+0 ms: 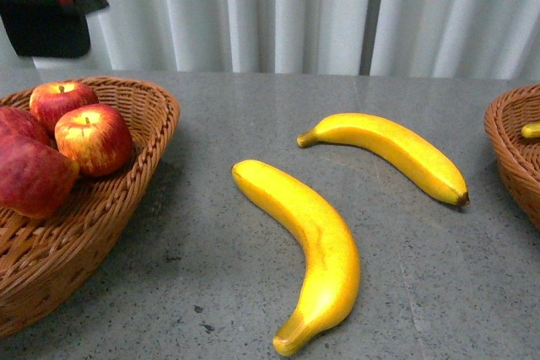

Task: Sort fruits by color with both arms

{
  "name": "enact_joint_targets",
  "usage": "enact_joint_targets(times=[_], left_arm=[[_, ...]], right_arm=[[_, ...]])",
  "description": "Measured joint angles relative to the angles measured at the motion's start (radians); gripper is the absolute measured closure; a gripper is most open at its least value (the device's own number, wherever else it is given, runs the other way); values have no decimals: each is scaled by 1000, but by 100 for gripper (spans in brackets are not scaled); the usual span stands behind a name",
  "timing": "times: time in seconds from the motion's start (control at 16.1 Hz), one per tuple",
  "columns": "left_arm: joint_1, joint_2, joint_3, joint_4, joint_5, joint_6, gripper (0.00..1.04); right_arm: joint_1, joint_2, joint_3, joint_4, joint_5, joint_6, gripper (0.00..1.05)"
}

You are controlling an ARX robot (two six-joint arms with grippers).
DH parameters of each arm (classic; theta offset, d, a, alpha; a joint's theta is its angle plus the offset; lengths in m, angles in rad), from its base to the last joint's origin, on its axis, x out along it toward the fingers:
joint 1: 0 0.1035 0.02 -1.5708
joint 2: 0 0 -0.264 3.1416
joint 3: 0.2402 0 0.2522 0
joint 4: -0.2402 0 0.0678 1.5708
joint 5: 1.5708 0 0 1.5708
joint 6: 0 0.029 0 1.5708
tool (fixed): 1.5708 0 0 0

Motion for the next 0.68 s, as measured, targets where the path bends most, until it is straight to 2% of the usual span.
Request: enact_joint_targets(times=[0.12,0.25,0.31,0.43,0.68], left_arm=[[-16,-83,-20,47,-27,0,7],[3,-144,-44,-1,-39,-5,11],[47,-211,-95,-52,25,-13,23],[139,-324,-217,-48,106,-26,47],[253,-464,-343,-61,231,-29,95]], right_arm=[[0,0,0,0,0,0,6],[0,0,0,0,0,0,6],[0,0,0,0,0,0,6],[0,0,0,0,0,0,6],[0,0,0,0,0,0,6]])
